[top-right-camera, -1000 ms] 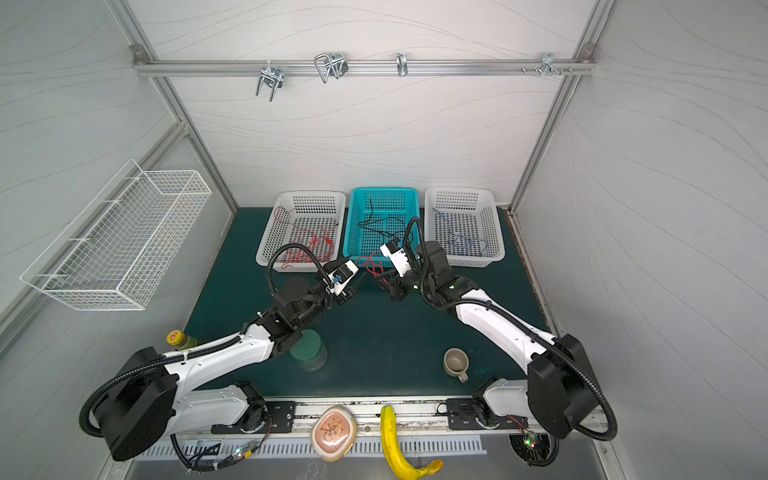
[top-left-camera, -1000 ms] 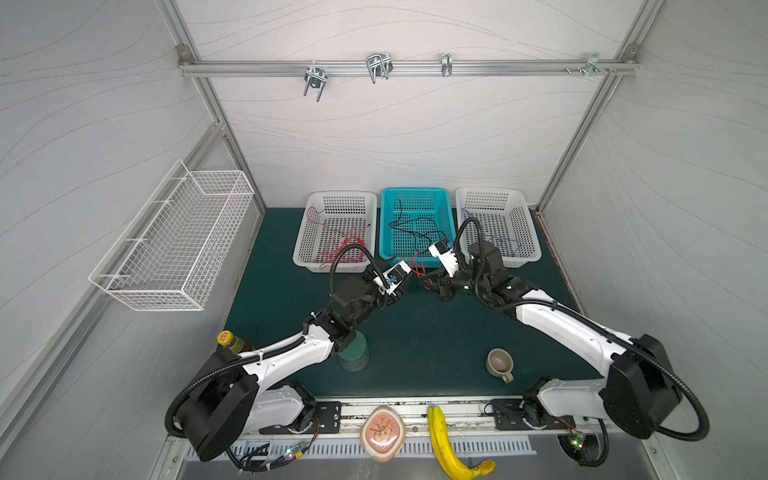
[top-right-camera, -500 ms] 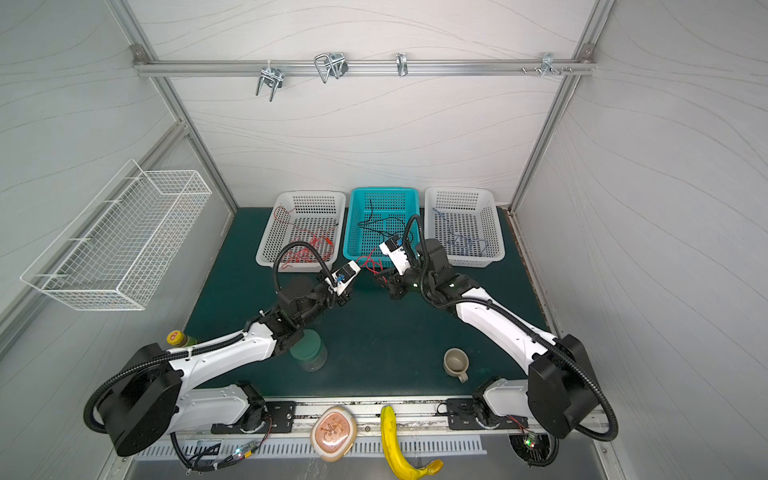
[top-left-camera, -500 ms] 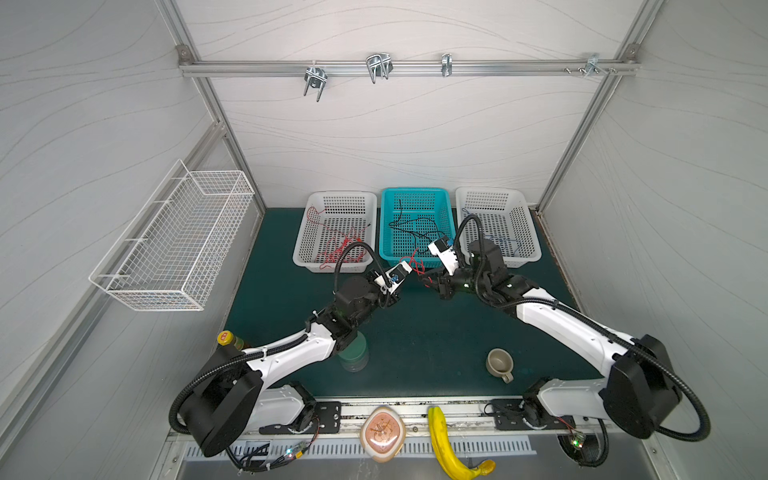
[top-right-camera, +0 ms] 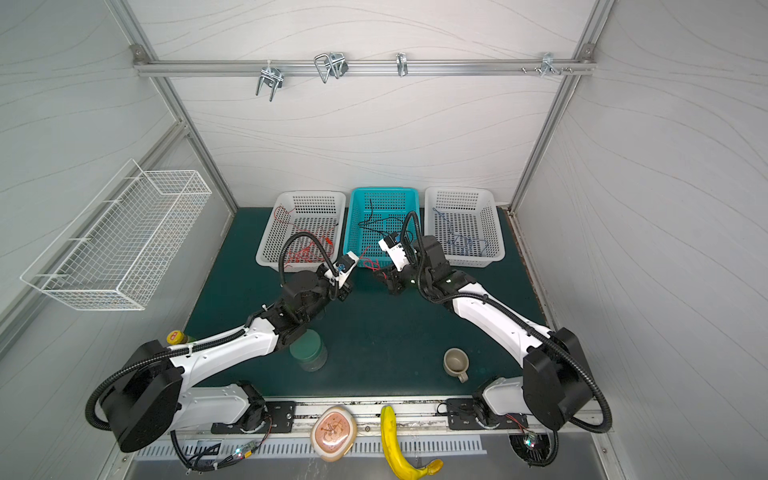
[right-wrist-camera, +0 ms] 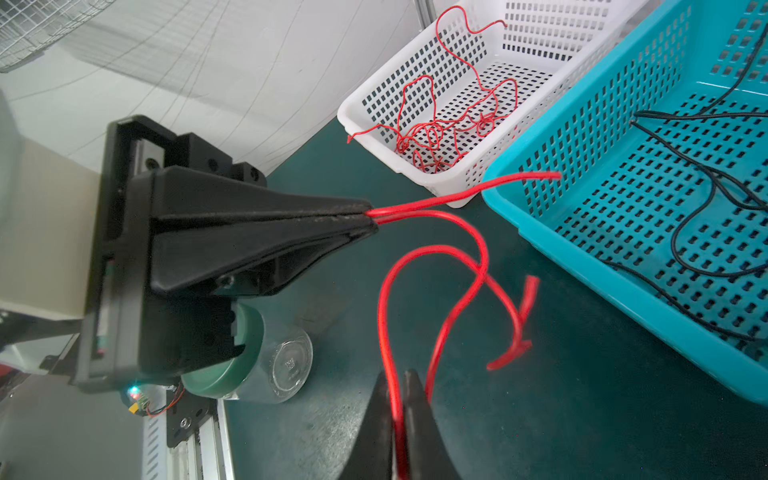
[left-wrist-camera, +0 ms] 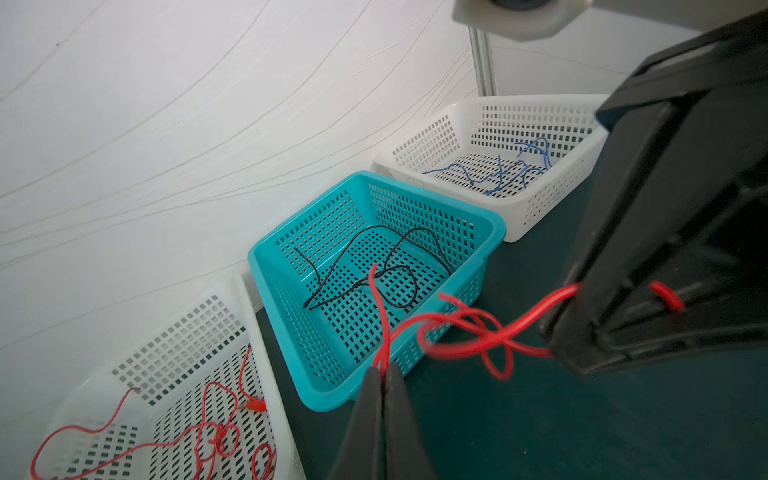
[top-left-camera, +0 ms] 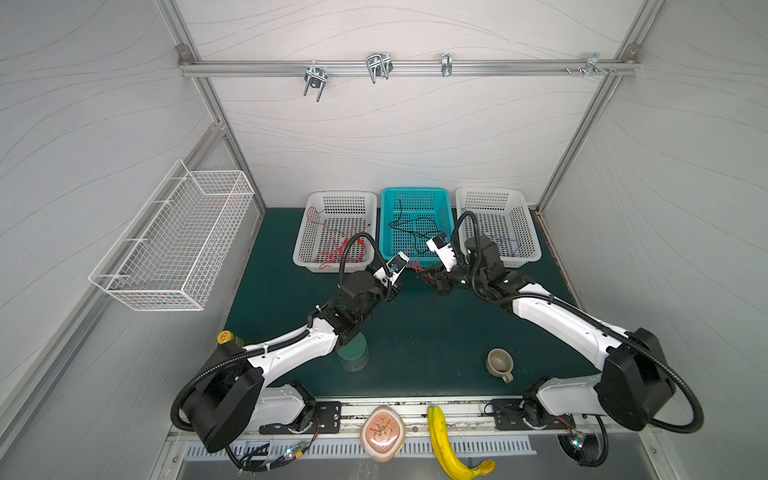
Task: Untangle the cables
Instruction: 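Carry the red wire to the white basket with the left gripper while the right opens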
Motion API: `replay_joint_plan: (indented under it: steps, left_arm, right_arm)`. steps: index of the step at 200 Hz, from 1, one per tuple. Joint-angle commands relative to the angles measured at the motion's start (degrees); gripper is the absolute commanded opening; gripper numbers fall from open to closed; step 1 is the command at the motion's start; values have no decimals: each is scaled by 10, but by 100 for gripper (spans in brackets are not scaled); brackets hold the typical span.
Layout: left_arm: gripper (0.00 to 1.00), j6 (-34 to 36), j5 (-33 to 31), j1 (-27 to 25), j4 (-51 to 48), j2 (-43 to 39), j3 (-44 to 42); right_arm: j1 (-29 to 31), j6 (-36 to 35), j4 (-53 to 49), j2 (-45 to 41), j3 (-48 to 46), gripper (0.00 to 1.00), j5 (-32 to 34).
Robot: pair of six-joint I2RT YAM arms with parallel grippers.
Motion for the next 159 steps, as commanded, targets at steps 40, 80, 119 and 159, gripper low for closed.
replay_joint_plan:
  steps: [40,80,119,159]
  left_arm:
    - [0,-60,-86,6,-138,22,90]
    - [0,-117,-90,39,-178,28,110]
    - [0,-158,-99,66,-216,31,129]
    - [0,-209,-94,94,-264,29,156]
  right_arm:
    - [4,-3,-21,9,10,34,99]
    - [2,10,-25,5,1,44,168]
    - [-9,26,-3,-24,-28,53,206]
    - [-41,70,40,-63,-74,61,232]
